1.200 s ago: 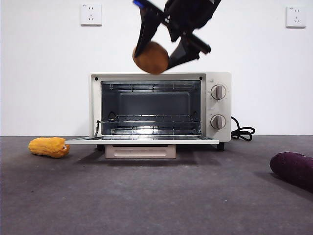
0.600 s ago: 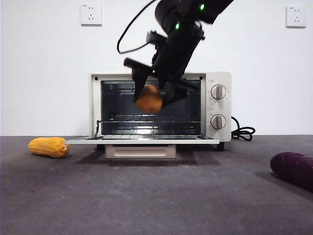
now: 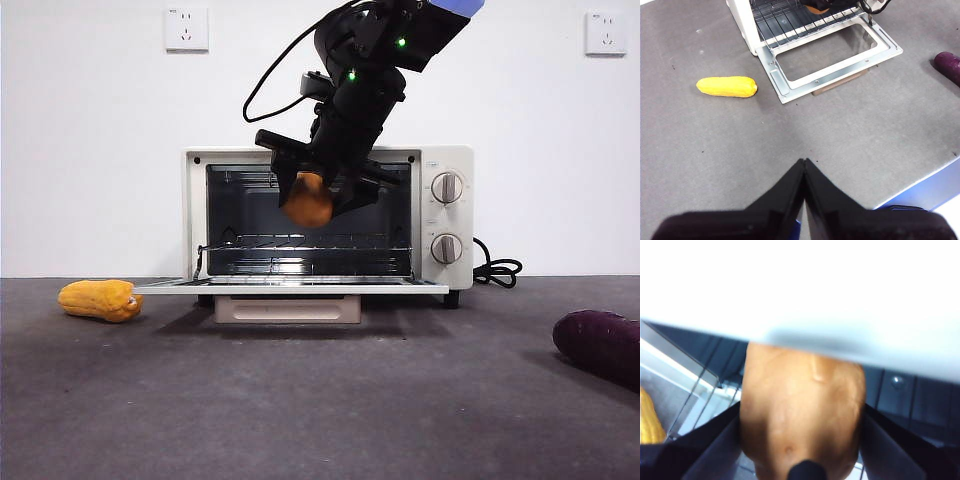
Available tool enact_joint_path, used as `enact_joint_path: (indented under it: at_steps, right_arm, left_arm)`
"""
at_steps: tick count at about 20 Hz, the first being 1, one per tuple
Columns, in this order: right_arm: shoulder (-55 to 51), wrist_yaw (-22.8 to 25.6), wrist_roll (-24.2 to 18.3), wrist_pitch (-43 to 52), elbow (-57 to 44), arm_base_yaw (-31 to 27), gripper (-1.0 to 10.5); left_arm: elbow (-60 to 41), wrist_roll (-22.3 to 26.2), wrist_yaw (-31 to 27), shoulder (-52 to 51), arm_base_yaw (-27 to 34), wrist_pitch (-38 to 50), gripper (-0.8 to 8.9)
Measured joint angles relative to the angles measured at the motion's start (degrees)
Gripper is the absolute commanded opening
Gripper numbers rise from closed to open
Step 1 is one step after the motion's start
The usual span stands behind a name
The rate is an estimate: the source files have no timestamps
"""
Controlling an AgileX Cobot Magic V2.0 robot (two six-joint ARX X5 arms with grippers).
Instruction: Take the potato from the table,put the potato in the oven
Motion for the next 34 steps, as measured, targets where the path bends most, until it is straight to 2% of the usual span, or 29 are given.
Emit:
enact_joint_path:
  at_steps: [11, 17, 19, 24, 27, 29, 31, 32, 34]
  right_arm:
    - [2.91, 2.12, 0.02, 1.84, 0.13, -0.35, 0.2]
    - [2.93, 2.14, 0.20, 1.95, 0.13, -0.35, 5.2]
    - [2.99, 2.14, 0.24, 1.79, 0.26, -0.35, 5.7]
    - [3.08, 2.29, 1.31, -3.30, 2.29, -0.31, 5.7]
    - [3.06, 2.27, 1.31, -12.17, 6.51, 0.35, 5.7]
    - [2.43, 2.27, 1.07, -20.59, 8.70, 1.36, 5.7]
    - [0.15, 3.04, -0.52, -28.65, 8.87, 3.15, 5.6]
    - [-1.25, 4.46, -1.99, -32.20, 8.90, 4.35, 5.5]
    - [-4.52, 6.32, -4.98, -38.49, 8.90, 6.97, 4.5]
  left_arm:
    - [0.00, 0.00, 0.00, 0.00, 0.00, -0.02, -0.05]
    - [0.00, 0.02, -0.02, 0.00, 0.00, 0.00, -0.05]
    - [0.00, 0.00, 0.00, 0.00, 0.00, -0.02, -0.05]
    - [0.00, 0.11, -0.02, 0.28, 0.00, -0.02, -0.05]
    - [0.00, 0.94, -0.90, 1.57, 0.00, 0.00, -0.06]
    - [0.00, 2.47, -4.44, 3.41, 0.00, 0.00, -0.06]
    - [0.00, 4.07, -8.68, 6.10, 0.07, 0.00, -0.06]
    - [0.00, 4.33, -9.01, 7.52, 0.46, 0.00, -0.06]
    - [-0.52, 4.76, -8.94, 10.67, 1.86, 0.83, -0.06]
